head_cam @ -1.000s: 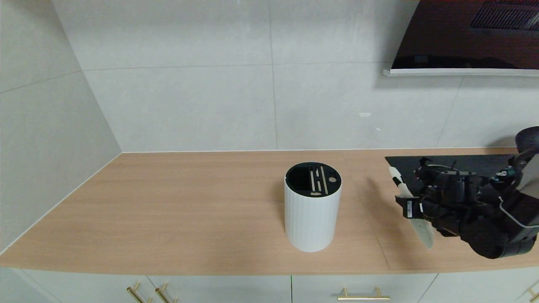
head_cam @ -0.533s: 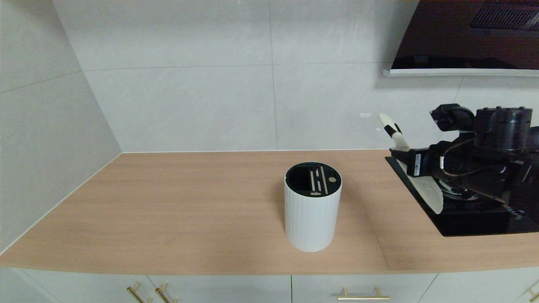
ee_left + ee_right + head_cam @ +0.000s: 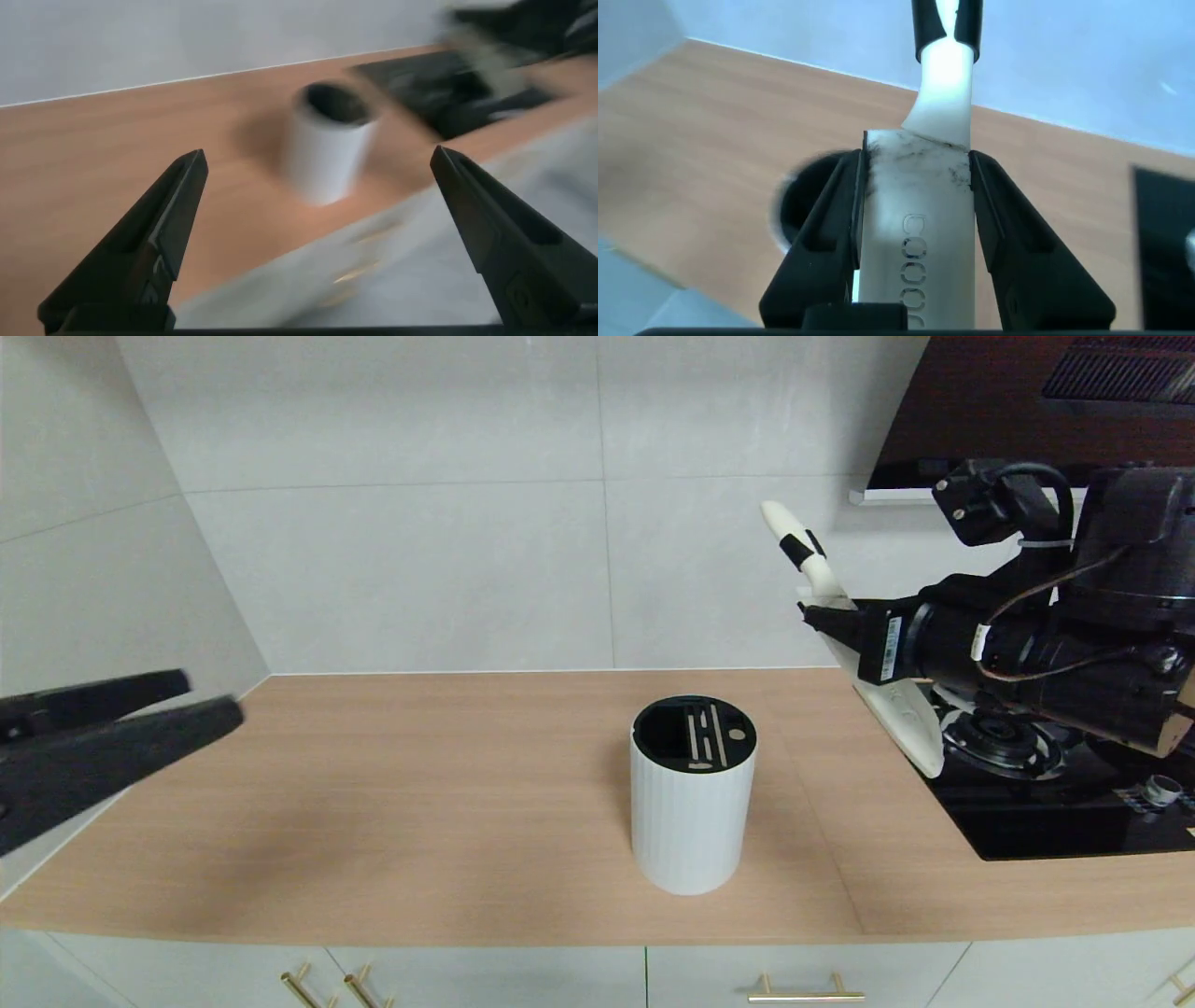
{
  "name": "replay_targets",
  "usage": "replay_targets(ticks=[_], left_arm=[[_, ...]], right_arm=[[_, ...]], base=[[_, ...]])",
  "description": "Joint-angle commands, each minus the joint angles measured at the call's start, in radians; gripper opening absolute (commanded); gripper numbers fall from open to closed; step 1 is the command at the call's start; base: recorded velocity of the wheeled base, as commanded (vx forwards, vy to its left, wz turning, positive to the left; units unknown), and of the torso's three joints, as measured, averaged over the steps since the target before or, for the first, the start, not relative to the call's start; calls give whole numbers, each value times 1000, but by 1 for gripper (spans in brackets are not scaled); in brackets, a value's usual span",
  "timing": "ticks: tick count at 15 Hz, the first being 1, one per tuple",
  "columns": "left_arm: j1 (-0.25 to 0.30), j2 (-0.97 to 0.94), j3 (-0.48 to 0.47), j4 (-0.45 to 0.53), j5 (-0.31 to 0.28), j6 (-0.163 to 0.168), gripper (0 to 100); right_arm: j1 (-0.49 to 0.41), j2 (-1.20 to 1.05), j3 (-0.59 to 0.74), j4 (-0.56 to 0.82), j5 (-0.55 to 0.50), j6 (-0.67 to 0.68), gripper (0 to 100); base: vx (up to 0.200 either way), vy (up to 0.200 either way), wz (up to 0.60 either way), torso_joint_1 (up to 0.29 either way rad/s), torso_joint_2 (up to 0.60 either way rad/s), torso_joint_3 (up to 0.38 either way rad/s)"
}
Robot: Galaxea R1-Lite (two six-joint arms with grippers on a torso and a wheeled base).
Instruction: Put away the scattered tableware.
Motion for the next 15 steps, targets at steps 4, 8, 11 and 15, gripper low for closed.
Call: replay_targets(ticks=[4, 8, 11, 15], left_arm=[[-149, 439, -28, -516, -26, -351, 100], [-149, 643, 7, -738, -69, -517, 100], [-183, 729, -16, -755, -76, -543, 100], [-223, 804, -82, -755, -72, -546, 100]], right_arm=[[166, 74, 9, -2, -82, 11, 0], [252, 131, -31, -4, -181, 109, 0], [292, 151, -37, -7, -214, 134, 0], [341, 160, -27, -10, -231, 152, 0]], base=[[0, 0, 0, 0, 0, 0], [0, 0, 0, 0, 0, 0], [0, 0, 0, 0, 0, 0], [0, 0, 0, 0, 0, 0]])
